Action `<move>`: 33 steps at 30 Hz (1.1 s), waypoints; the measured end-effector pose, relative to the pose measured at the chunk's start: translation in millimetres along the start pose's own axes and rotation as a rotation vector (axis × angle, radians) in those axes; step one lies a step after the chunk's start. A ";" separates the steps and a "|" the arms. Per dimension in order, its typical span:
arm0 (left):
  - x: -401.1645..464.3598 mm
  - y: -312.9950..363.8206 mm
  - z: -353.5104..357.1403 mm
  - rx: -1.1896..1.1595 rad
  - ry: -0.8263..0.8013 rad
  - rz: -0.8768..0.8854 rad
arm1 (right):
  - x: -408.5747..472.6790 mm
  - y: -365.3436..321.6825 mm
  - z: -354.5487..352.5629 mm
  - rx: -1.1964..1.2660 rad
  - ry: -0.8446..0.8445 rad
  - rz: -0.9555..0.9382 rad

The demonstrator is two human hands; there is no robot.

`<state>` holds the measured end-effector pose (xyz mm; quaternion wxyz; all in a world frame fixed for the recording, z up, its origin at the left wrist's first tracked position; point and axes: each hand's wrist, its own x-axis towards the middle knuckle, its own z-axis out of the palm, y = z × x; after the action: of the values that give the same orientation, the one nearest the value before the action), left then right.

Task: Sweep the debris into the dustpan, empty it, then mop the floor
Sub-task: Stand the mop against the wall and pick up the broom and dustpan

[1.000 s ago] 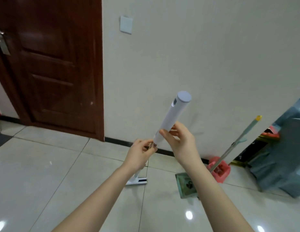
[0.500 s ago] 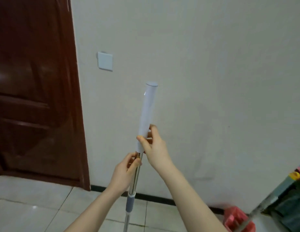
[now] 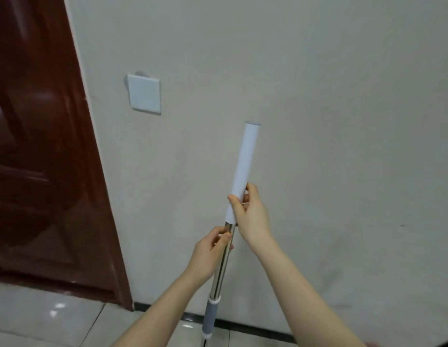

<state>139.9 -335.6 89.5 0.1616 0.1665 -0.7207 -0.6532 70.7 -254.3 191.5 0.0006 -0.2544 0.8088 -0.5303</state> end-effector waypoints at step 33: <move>57.7 -48.2 35.7 0.393 0.327 -0.051 | 46.0 105.9 -48.0 -0.076 -0.140 0.135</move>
<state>73.7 -334.3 39.0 0.2239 0.3164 -0.7936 -0.4689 -25.8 -199.5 134.0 0.0831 -0.2358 0.8414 -0.4790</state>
